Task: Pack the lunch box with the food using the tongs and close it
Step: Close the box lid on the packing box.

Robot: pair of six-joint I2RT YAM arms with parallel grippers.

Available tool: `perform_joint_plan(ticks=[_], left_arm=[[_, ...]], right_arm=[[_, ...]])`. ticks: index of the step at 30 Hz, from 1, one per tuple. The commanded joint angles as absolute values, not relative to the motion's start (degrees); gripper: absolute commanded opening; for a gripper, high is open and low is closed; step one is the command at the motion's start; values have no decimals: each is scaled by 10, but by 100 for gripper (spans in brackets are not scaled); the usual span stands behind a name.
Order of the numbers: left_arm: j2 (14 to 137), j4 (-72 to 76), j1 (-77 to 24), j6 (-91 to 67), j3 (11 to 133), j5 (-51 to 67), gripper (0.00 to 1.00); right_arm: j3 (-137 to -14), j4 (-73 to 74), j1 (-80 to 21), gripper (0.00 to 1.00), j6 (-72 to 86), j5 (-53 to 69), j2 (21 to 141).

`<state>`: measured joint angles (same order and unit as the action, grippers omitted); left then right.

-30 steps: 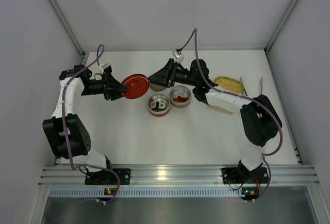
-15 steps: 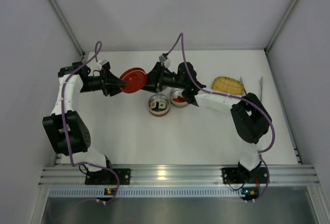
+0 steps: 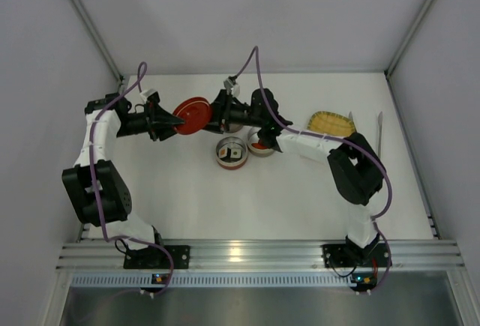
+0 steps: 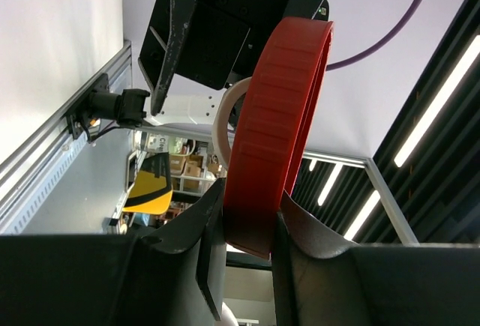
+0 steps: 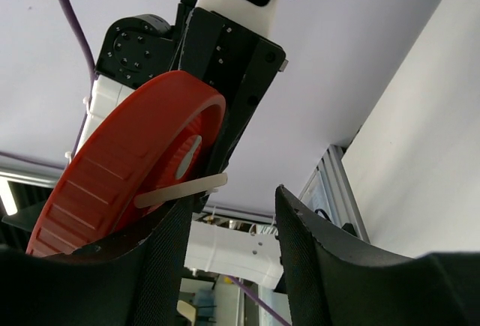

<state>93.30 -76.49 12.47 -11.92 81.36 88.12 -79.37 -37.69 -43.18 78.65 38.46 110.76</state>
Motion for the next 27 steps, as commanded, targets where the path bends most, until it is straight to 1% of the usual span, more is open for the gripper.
perform_joint_plan(ticks=[1, 10, 13, 14, 17, 19, 22, 25, 26, 27], left_arm=[[923, -858, 117, -106, 792, 961, 0], [920, -860, 109, -102, 774, 960, 0], [921, -860, 96, -103, 770, 960, 0], [921, -860, 93, -103, 769, 960, 0], [922, -860, 84, -100, 769, 960, 0], [921, -860, 77, -98, 767, 960, 0], [921, -860, 73, -98, 763, 959, 0], [924, -860, 69, -97, 761, 959, 0], [925, -860, 69, -96, 760, 958, 0], [926, -860, 69, -97, 760, 959, 0]], right_arm=[[-846, -411, -445, 47, 793, 352, 1110], [-892, -343, -457, 44, 784, 332, 1117], [-911, -314, -464, 40, 779, 323, 1124], [-915, -305, -465, 35, 779, 320, 1129], [-931, -286, -468, 31, 778, 313, 1137], [-930, -286, -468, 29, 778, 312, 1139], [-925, -286, -468, 22, 773, 313, 1136], [-925, -283, -467, 11, 772, 312, 1135], [-927, -281, -466, 3, 769, 312, 1136], [-927, -279, -466, 0, 769, 311, 1136]])
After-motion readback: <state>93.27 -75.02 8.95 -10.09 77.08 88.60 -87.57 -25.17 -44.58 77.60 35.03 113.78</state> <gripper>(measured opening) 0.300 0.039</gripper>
